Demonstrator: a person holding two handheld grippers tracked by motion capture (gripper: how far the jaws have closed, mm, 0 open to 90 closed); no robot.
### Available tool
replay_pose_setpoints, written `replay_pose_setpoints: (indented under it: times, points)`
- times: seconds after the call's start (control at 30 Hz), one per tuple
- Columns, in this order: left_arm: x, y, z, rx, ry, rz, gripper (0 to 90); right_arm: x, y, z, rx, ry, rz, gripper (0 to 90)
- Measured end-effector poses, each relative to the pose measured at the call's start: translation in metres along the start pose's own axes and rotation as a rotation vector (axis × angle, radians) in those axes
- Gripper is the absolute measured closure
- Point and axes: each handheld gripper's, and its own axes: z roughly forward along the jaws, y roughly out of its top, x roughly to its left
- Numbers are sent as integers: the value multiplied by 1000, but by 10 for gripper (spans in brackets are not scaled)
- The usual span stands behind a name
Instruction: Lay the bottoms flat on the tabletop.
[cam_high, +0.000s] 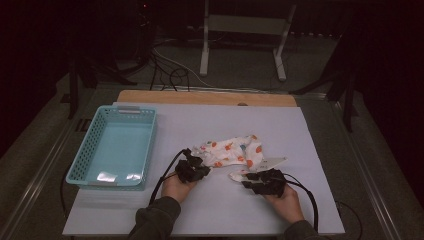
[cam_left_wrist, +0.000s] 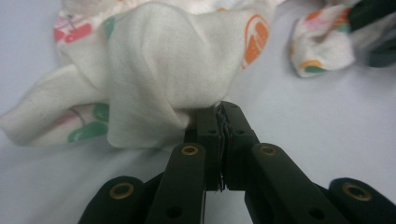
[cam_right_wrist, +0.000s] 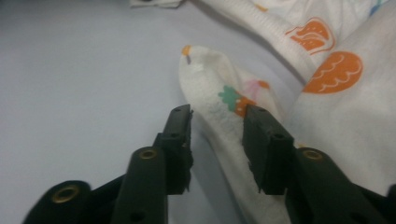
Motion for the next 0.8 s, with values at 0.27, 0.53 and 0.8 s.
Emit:
replay_pose_setpoints:
  times: [0.27, 0.53, 0.8]
  points:
    - [-15, -4, -17, -38, -101, 46, 887, 0, 1, 0, 20, -33, -38, 896]
    - [-30, -12, -40, -68, -154, 91, 887, 15, 2, -22, -28, 61, -32, 900]
    - [-36, -28, -57, -57, -165, 108, 886, 33, -3, -45, -54, 114, -31, 900]
